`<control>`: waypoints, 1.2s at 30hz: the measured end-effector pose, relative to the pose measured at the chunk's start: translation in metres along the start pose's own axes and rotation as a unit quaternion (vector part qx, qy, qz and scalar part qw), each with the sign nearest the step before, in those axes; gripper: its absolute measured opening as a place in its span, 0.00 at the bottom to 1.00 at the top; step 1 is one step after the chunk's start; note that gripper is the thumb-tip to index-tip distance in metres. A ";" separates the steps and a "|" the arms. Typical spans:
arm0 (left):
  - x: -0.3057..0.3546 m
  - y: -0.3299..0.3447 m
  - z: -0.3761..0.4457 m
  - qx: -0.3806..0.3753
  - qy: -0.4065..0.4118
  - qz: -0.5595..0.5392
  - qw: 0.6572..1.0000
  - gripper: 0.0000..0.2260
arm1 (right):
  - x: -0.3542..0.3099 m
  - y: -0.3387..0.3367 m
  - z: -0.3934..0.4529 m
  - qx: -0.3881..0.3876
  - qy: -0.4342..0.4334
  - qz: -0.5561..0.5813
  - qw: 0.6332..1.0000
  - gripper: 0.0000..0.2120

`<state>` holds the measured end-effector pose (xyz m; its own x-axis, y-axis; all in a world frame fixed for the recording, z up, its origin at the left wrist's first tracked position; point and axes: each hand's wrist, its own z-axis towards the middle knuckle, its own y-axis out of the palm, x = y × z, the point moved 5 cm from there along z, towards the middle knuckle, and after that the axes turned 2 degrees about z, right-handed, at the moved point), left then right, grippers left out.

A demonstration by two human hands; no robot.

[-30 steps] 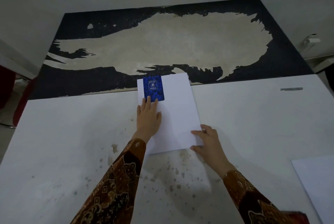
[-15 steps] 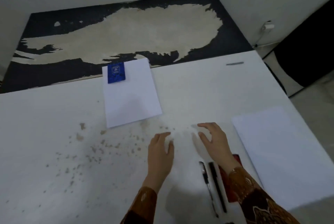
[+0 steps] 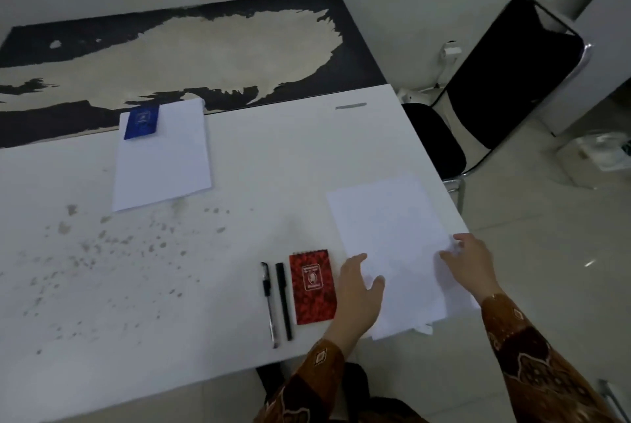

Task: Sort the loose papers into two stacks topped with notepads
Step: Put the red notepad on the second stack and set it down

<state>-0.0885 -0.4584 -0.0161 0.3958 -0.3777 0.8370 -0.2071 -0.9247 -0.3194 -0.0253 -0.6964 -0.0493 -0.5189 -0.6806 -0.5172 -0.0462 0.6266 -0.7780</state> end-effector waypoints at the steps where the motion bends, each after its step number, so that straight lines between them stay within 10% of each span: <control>1: -0.001 0.008 0.000 0.012 -0.019 -0.009 1.000 0.23 | 0.001 -0.001 0.001 -0.009 -0.006 0.005 1.000 0.23; 13: -0.009 0.037 -0.001 0.072 -0.077 0.025 0.994 0.23 | -0.001 -0.006 0.022 -0.101 0.049 0.093 0.989 0.08; 36: -0.012 0.042 -0.002 0.075 -0.056 0.075 0.993 0.19 | -0.011 0.004 0.035 -0.182 0.022 0.109 0.977 0.19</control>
<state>-0.1039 -0.4928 -0.0385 0.4694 -0.5065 0.7233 -0.1389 -0.8513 -0.5060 0.0102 -0.6999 -0.0596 -0.5864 -0.5036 -0.6345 -0.2271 0.8540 -0.4680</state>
